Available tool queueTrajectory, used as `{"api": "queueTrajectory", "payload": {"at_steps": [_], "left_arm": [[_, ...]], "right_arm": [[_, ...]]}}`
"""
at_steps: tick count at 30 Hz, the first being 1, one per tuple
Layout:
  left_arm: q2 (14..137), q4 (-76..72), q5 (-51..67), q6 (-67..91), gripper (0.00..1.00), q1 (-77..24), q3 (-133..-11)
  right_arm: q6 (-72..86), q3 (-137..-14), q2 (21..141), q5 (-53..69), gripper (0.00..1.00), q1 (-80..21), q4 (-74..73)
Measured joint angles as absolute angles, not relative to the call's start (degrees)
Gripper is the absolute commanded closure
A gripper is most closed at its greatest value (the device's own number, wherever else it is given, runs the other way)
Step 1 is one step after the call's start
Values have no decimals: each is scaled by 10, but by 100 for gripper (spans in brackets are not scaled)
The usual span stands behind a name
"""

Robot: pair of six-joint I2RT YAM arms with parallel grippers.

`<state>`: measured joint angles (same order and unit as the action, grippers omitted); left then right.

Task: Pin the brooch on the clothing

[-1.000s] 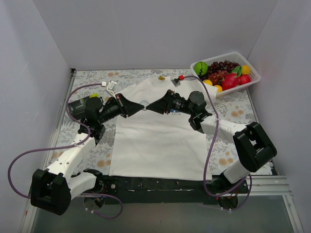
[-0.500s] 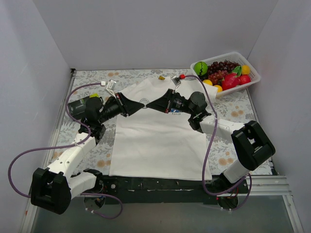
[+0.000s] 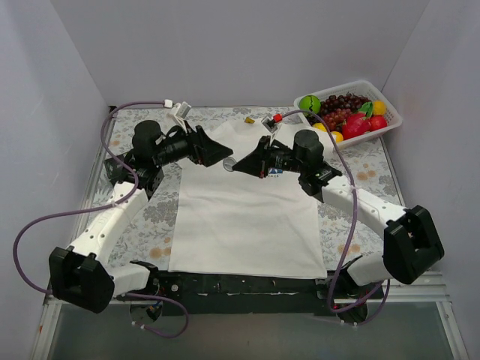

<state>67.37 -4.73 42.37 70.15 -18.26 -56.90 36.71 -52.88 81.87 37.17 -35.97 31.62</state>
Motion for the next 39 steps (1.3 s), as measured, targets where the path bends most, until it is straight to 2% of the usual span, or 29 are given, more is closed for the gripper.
{"api": "queueTrajectory", "payload": {"at_steps": [7, 15, 17, 24, 31, 35, 39], "left_arm": [[729, 80, 487, 582, 4, -182, -657], [744, 158, 577, 508, 29, -186, -681], [746, 171, 586, 495, 32, -192, -681], [783, 225, 571, 444, 37, -238, -700], [828, 274, 520, 409, 53, -272, -710], [831, 287, 497, 399, 68, -275, -710], [831, 290, 493, 394, 75, -276, -710]], "right_arm": [[121, -682, 810, 419, 99, -356, 13], [-66, -791, 898, 484, 99, -356, -235], [-85, -791, 913, 491, 99, -356, -270], [-106, -791, 921, 504, 99, -355, -303], [-105, -791, 919, 511, 99, -349, -300], [-105, -791, 919, 512, 99, -346, -299], [-105, -791, 918, 512, 99, -340, -299]]}}
